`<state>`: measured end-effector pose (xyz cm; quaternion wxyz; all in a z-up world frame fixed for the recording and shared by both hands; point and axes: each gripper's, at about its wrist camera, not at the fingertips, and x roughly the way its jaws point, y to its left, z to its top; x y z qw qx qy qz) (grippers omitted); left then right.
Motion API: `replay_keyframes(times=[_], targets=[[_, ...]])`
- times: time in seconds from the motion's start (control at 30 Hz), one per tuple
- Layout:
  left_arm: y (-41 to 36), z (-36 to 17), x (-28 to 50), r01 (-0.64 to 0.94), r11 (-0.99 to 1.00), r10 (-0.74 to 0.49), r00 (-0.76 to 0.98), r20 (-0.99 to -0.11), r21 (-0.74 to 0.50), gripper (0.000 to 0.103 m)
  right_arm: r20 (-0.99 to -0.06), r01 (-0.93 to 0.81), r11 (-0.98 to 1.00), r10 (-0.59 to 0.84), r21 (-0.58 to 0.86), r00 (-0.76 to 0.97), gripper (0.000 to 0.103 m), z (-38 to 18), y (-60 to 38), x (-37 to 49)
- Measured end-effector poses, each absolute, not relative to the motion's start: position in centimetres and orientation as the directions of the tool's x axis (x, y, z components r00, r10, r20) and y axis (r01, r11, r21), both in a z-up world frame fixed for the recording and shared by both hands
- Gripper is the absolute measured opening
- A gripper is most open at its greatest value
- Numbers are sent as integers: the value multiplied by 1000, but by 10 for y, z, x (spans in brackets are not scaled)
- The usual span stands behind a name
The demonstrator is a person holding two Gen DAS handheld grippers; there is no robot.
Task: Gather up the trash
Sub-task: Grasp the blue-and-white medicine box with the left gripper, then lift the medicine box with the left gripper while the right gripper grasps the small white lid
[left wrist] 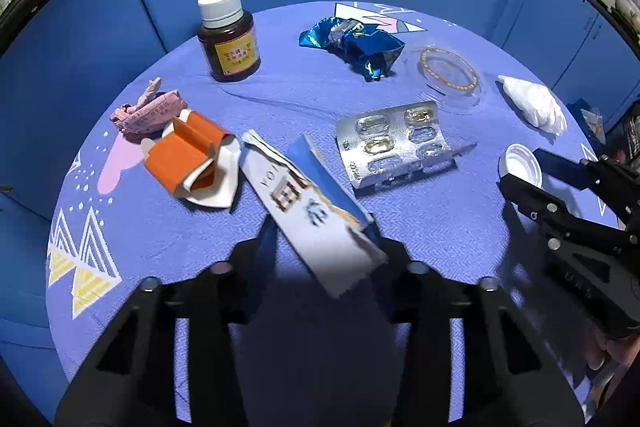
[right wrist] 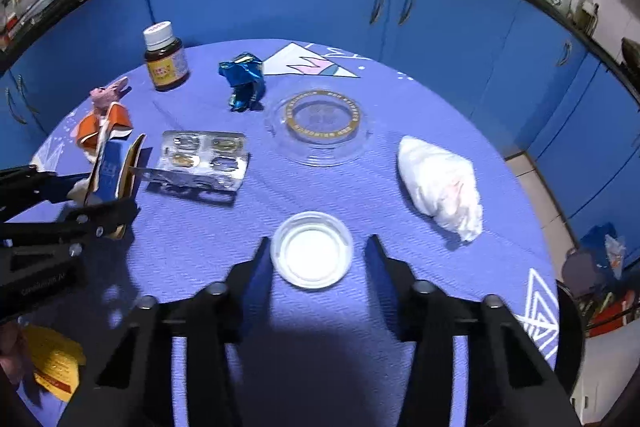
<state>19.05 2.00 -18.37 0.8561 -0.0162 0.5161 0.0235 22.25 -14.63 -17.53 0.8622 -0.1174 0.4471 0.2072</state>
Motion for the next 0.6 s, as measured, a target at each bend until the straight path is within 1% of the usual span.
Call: replay_keyframes(times=[0.1, 0.17, 0.27, 0.37, 0.6], targets=[[22, -183, 190, -63, 998, 19, 465, -885, -11, 32, -818, -467, 884, 254, -19, 515, 39, -174, -147, 217], [23, -183, 188, -66, 998, 22, 463, -886, -10, 25, -816, -461, 887, 256, -14, 518, 39, -172, -153, 213], [20, -180, 182, -63, 998, 21, 464, -885, -9, 25, -810, -451, 892, 254, -16, 529, 39, -166, -161, 206], [16, -171, 170, -51, 999, 24, 479, -877, -1, 21, -799, -438, 899, 249, -19, 547, 39, -158, -171, 200], [-11, -142, 152, 6, 1000, 16, 537, -843, 23, 16, -776, -400, 916, 227, -35, 588, 39, -143, -198, 184]])
